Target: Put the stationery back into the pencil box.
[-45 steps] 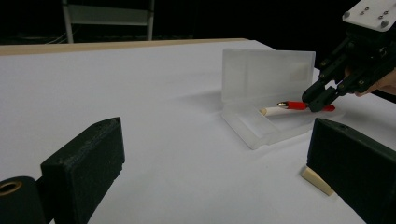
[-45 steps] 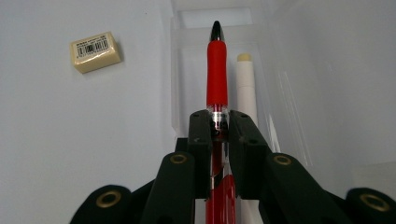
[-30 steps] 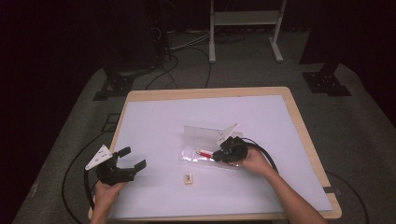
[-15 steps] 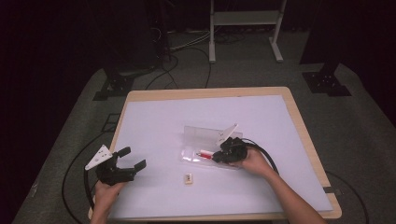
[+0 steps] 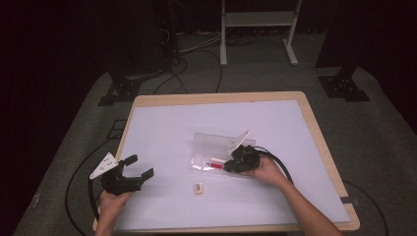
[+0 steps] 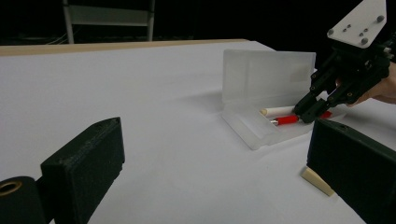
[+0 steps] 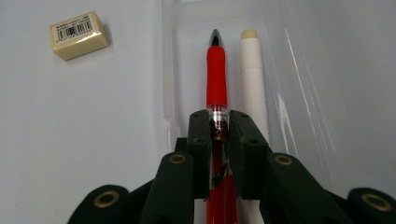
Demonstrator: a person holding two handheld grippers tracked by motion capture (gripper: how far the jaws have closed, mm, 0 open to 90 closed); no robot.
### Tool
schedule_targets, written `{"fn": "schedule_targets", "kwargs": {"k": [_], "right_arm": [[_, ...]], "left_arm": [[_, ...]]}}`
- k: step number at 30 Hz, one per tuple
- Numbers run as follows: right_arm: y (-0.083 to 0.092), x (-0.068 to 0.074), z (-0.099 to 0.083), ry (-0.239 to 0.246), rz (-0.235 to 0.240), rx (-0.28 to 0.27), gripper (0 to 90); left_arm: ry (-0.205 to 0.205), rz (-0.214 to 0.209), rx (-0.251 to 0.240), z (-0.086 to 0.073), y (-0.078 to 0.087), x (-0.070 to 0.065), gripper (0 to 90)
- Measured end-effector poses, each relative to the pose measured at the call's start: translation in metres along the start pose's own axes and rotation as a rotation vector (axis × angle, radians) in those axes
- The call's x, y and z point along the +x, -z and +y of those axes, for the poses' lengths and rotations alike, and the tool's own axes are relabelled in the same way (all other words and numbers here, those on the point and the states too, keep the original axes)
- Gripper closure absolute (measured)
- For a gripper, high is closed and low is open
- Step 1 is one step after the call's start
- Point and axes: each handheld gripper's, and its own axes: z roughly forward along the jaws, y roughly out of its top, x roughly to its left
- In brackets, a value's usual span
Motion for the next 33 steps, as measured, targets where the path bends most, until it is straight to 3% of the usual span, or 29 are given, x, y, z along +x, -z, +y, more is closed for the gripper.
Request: {"fn": "schedule_targets", "kwargs": {"k": [12, 33], "right_arm": [[0.004, -0.001, 0.000, -0.010, -0.010, -0.007, 73.1], [0.024, -0.001, 0.001, -0.024, -0.044, -0.064, 62.4]], "left_arm": [[-0.002, 0.000, 0.003, 0.000, -0.001, 0.000, 3.5], [-0.002, -0.001, 0.002, 0.000, -0.001, 0.000, 3.6]]}}
